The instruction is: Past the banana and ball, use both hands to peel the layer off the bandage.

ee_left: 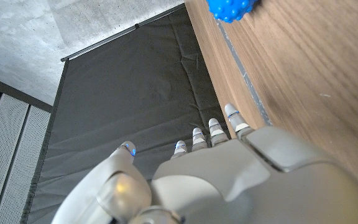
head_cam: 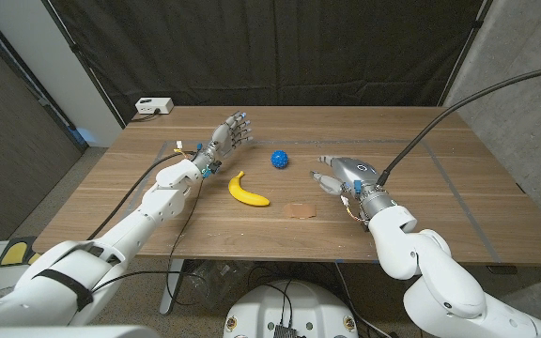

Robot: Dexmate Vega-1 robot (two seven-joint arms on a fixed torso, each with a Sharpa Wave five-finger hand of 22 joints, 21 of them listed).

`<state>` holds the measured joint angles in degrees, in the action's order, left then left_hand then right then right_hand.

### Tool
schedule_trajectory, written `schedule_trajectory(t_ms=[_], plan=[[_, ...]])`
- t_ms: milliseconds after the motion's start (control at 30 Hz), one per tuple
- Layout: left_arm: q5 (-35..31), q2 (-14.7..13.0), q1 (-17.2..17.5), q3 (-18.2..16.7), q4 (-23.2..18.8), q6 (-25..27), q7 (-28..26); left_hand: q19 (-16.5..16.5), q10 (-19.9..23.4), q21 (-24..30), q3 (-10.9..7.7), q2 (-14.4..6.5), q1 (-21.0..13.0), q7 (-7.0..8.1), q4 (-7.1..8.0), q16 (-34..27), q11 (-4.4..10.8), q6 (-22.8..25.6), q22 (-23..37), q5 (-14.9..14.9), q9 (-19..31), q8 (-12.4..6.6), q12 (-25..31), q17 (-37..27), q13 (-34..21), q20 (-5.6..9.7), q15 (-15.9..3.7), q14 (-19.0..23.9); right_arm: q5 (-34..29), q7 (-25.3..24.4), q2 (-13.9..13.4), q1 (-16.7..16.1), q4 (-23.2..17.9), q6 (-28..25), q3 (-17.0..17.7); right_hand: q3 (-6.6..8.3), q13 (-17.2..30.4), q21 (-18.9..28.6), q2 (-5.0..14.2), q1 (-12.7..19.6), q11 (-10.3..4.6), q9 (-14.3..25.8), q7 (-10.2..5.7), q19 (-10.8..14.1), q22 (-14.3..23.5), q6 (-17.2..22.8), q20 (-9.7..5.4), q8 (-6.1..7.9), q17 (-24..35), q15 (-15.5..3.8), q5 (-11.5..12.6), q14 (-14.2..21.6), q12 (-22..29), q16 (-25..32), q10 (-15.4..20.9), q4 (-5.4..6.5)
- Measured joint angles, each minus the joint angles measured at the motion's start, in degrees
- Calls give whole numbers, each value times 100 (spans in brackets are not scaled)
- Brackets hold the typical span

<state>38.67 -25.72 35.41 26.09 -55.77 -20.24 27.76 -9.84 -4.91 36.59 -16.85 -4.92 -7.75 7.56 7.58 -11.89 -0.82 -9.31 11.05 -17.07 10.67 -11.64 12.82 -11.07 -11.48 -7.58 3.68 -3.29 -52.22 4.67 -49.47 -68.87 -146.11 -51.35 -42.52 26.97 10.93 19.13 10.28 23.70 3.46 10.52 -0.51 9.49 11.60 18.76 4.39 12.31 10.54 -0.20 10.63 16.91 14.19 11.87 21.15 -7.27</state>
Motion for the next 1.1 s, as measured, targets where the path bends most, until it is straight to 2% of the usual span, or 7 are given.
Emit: schedule_trajectory(t_ms=[267, 367, 533, 567, 767, 1100], plan=[[9, 18, -66, -5, 149, -29, 125, 0, 0, 0, 0, 0, 0, -21, 0, 0, 0, 21, 0, 0, 0, 0, 0, 0, 0, 0, 0, 0, -270, 247, 261, 45, 182, 8, -125, 0, 0, 0, 7, 52, 0, 0, 7, 31, 0, 52, -31, 0, 0, 0, 0, 0, -28, 0, 0, 0], [12, 27, -87, -6, 201, -33, 156, 0, 0, 0, 0, 0, 0, -21, 0, 0, 0, 21, 0, 0, 0, 0, 0, 0, 0, 0, 0, 0, -347, 297, 326, 49, 225, 23, -150, 42, 0, 0, -1, 135, -45, 0, -8, 51, 0, 70, -51, 0, 0, -3, 0, 3, -28, 0, 45, -42], [15, 38, -132, -8, 301, -51, 234, 0, 0, 0, 0, 0, 0, -21, 0, 0, 0, 21, 0, 0, 0, 0, 0, 0, 0, 0, 0, 0, -542, 385, 505, 58, 374, 44, -231, 175, 0, 44, -60, 462, -135, 0, -2, 145, -1, 124, -143, 0, -30, -97, 0, 99, -20, -22, 175, -177], [16, 43, -142, -8, 324, -53, 248, 0, 0, 0, 0, 0, 0, -21, 0, 0, 0, 21, 0, 0, 0, 0, 0, 0, 0, 0, 0, 0, -619, 413, 552, 64, 411, 45, -257, 198, 0, 63, -88, 511, -136, 0, -2, 166, -1, 124, -121, 0, -42, -123, 0, 124, -20, -22, 176, -202], [17, 66, -194, -13, 432, -75, 320, 0, 0, -43, 0, 0, 0, -21, 0, 0, 0, 21, 0, 0, 0, 0, 0, 0, 0, 1, 0, 0, -965, 538, 749, 80, 586, 48, -373, 268, 1, 112, -203, 927, -214, 0, -31, 333, -1, 153, -168, 0, -43, -204, 0, 206, -21, -24, 254, -334], [19, 96, -249, -17, 543, -86, 397, 0, 0, -44, 0, 0, 0, -21, 0, 0, 0, 21, 0, 0, 1, 0, 0, 1, 0, 1, 0, 0, -1649, 800, 1061, 58, 871, 87, -488, 307, 0, 189, -525, 1900, -353, 0, -157, 535, -1, 442, -307, 21, -68, -230, 0, 416, 19, -43, 532, -373]])
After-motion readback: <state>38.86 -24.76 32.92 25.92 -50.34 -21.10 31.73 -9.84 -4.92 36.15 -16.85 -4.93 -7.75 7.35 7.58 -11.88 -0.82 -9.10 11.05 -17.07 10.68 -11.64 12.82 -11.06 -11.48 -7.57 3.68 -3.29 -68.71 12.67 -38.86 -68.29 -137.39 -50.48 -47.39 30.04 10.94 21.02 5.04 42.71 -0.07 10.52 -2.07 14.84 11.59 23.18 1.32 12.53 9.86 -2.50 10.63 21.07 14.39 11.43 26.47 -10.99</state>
